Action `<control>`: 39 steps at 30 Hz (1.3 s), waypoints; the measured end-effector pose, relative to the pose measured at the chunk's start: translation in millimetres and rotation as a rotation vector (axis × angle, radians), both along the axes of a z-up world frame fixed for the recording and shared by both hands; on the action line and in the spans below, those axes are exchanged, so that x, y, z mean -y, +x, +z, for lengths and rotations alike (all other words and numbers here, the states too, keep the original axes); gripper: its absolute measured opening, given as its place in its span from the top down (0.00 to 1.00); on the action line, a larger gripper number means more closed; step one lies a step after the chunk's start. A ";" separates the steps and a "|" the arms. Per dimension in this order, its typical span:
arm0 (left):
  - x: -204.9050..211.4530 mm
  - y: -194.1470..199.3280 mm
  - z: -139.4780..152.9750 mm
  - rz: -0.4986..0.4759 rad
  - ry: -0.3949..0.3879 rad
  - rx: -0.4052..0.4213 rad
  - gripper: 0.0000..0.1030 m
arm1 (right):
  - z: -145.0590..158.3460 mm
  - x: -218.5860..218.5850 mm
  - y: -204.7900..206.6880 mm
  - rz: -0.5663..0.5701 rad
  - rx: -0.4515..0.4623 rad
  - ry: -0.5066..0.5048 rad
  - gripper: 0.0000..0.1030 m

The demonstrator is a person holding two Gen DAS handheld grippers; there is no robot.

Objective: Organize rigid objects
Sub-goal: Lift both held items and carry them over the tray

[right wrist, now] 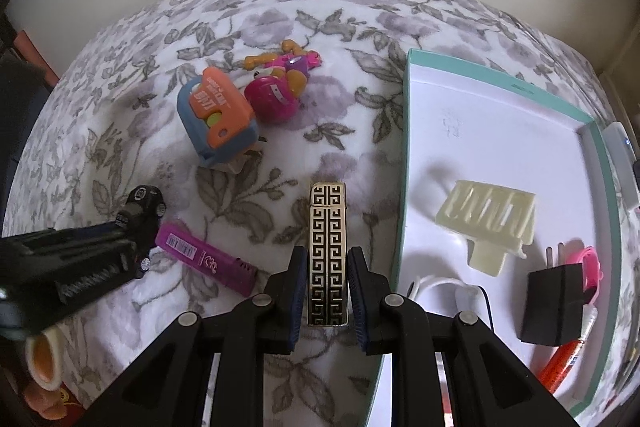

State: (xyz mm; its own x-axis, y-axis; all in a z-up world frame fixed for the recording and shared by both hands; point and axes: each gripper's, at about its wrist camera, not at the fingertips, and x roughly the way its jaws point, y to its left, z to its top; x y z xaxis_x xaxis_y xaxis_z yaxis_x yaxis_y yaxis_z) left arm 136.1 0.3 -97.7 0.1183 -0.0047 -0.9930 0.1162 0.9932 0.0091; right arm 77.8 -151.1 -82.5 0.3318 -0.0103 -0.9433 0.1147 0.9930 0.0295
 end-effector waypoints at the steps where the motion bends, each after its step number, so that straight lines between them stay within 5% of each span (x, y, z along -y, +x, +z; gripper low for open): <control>1: 2.1 -2.5 0.6 -0.009 0.014 0.008 0.64 | 0.6 0.1 -0.4 -0.001 0.000 0.001 0.79; 7: 5.5 -4.1 8.2 0.022 0.002 0.026 0.64 | 9.0 0.9 -3.2 -0.007 0.017 0.008 0.79; 21: 18.2 -7.2 92.4 -0.026 -0.109 0.235 0.64 | 46.5 16.5 -9.1 -0.035 0.100 0.035 0.79; 30: 39.2 -15.8 107.0 -0.085 -0.145 0.280 0.64 | 67.6 51.1 -18.3 -0.119 0.150 0.143 0.79; 39: 64.3 -30.9 118.6 -0.145 -0.176 0.312 0.64 | 99.7 92.2 -37.1 -0.242 0.223 0.106 0.79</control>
